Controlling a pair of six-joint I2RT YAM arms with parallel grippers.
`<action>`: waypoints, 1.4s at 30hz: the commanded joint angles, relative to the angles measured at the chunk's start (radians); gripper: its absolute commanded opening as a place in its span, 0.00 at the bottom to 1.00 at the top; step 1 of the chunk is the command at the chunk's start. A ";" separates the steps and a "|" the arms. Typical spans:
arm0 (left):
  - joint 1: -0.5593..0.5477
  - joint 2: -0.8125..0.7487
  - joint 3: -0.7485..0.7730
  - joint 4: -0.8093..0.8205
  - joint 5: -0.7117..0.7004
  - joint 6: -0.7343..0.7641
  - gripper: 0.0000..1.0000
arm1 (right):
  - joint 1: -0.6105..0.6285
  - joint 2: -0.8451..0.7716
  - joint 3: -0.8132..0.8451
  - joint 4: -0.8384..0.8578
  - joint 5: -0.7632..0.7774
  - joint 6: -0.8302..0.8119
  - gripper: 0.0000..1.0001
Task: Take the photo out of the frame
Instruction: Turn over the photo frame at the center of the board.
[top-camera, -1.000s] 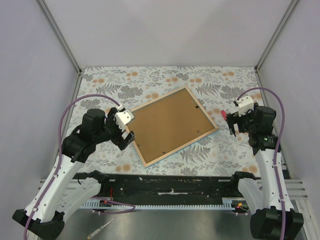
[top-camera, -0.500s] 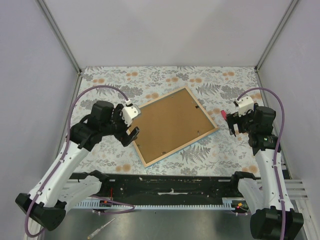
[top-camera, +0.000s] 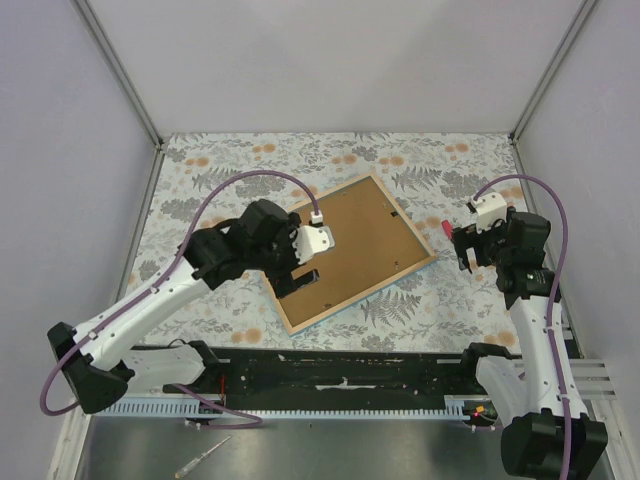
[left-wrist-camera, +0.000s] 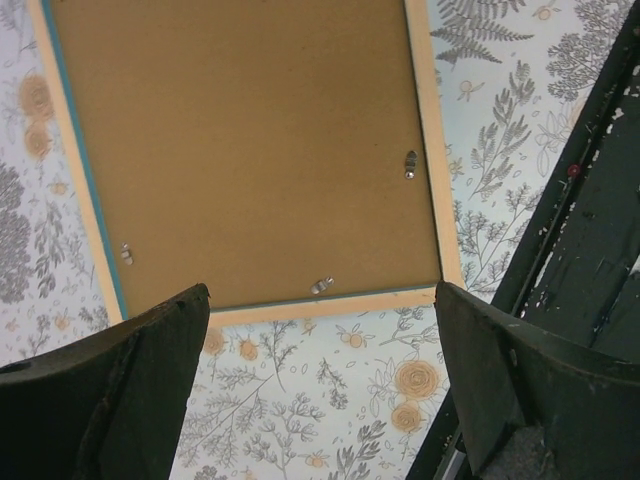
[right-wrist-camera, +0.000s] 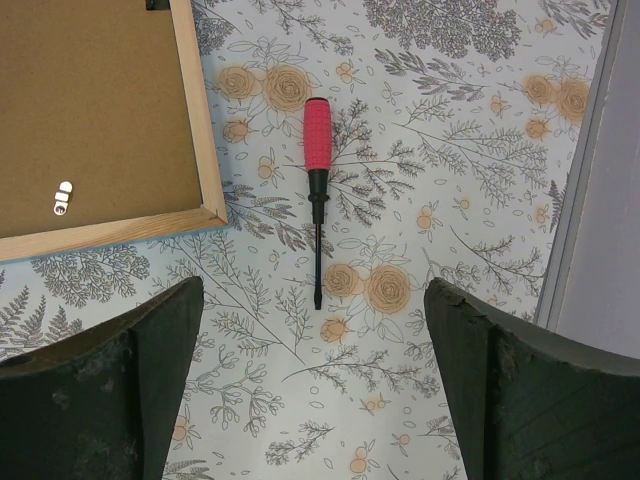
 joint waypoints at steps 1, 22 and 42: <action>-0.086 0.054 0.037 -0.011 -0.031 0.040 1.00 | -0.001 0.005 -0.002 0.031 0.012 0.012 0.98; -0.389 0.433 -0.034 0.266 -0.089 0.051 1.00 | -0.001 0.004 -0.001 0.051 0.072 0.020 0.98; -0.390 0.674 -0.052 0.466 -0.198 -0.045 0.82 | -0.001 -0.012 0.002 0.056 0.082 0.032 0.98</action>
